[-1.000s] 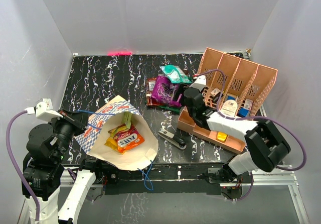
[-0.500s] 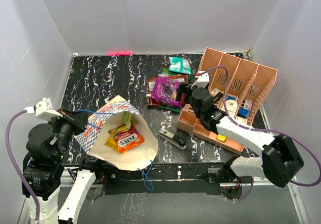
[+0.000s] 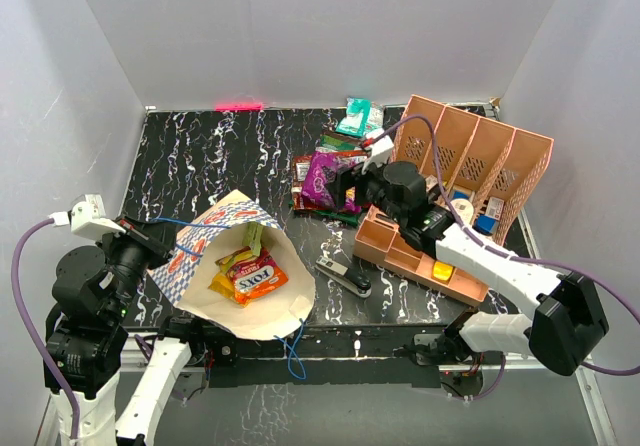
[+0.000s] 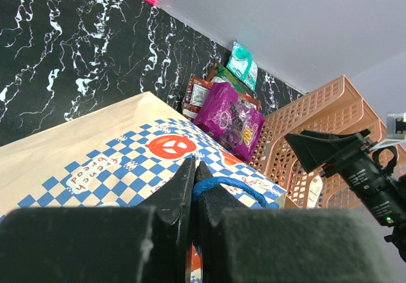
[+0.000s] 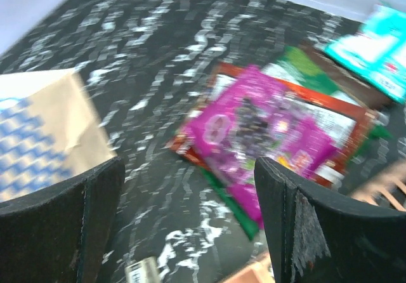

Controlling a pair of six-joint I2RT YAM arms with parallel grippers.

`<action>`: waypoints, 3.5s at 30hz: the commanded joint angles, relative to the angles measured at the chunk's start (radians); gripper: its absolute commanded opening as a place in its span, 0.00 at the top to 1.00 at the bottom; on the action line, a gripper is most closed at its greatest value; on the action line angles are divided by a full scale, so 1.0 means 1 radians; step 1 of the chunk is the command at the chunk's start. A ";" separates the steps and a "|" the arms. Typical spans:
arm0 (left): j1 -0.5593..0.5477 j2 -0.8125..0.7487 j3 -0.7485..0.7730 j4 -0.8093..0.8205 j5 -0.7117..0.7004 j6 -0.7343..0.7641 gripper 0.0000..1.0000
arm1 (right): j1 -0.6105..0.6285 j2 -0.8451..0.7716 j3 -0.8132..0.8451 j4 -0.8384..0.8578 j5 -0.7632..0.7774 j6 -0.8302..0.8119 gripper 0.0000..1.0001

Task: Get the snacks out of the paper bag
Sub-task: Take out the snack from the paper bag.

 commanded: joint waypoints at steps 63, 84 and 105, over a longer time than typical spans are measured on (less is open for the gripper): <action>-0.004 -0.106 -0.034 0.096 0.170 0.014 1.00 | 0.641 0.662 0.286 0.286 -0.044 -0.958 0.73; -0.004 -0.081 -0.040 0.060 0.086 -0.002 1.00 | 0.642 0.233 0.086 0.255 -0.266 -0.597 0.93; -0.004 -0.043 -0.030 -0.030 -0.051 -0.026 1.00 | 0.643 -0.309 0.133 0.118 0.061 -0.721 0.93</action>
